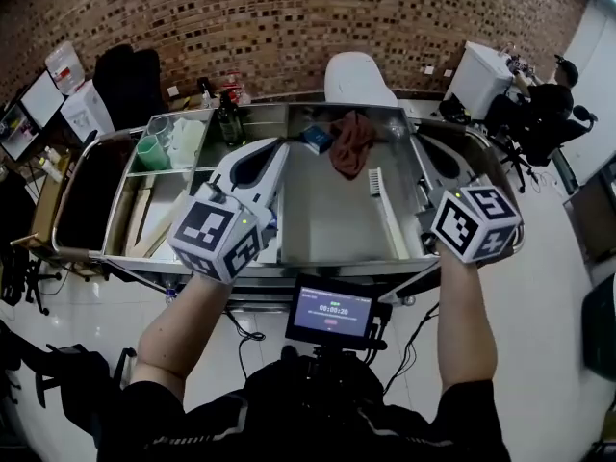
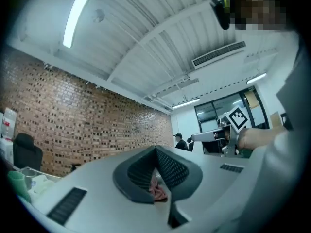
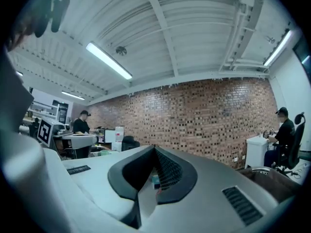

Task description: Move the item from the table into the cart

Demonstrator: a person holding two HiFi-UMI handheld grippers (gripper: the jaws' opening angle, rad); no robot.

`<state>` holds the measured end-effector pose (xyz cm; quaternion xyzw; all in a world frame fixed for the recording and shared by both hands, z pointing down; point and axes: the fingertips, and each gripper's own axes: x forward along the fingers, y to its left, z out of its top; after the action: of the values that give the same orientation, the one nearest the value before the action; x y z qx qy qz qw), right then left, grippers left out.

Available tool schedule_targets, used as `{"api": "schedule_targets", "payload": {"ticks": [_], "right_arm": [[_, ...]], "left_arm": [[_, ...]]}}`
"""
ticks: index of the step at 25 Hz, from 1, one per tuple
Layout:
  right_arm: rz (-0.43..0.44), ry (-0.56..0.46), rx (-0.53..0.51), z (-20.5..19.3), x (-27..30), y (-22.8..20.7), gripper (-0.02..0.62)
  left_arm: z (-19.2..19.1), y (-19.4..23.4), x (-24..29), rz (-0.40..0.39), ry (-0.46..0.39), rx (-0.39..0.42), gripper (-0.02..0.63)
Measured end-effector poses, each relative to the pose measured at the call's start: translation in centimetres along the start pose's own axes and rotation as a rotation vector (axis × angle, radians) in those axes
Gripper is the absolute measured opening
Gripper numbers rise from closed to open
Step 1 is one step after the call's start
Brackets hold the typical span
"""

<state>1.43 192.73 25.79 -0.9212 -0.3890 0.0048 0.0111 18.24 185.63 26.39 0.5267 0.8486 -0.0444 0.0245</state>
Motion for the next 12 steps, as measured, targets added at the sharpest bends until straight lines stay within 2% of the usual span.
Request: {"api": "schedule_targets", "payload": {"ticks": [3,7,12], "right_arm": [[-0.011,-0.068,-0.02,0.1,-5.5,3.1,0.002],[-0.014,-0.105,-0.028,-0.2,-12.6,3.9,0.002],[0.039,-0.117,0.038,-4.1,-15.5,5.4,0.002]], "left_arm": [[-0.6,-1.8,-4.6,0.016,-0.001,0.033,0.003],[0.0,-6.6,-7.8,0.061,0.03,0.056,0.003],[-3.0,-8.9,-11.1,0.115,0.066,0.039,0.003]]}}
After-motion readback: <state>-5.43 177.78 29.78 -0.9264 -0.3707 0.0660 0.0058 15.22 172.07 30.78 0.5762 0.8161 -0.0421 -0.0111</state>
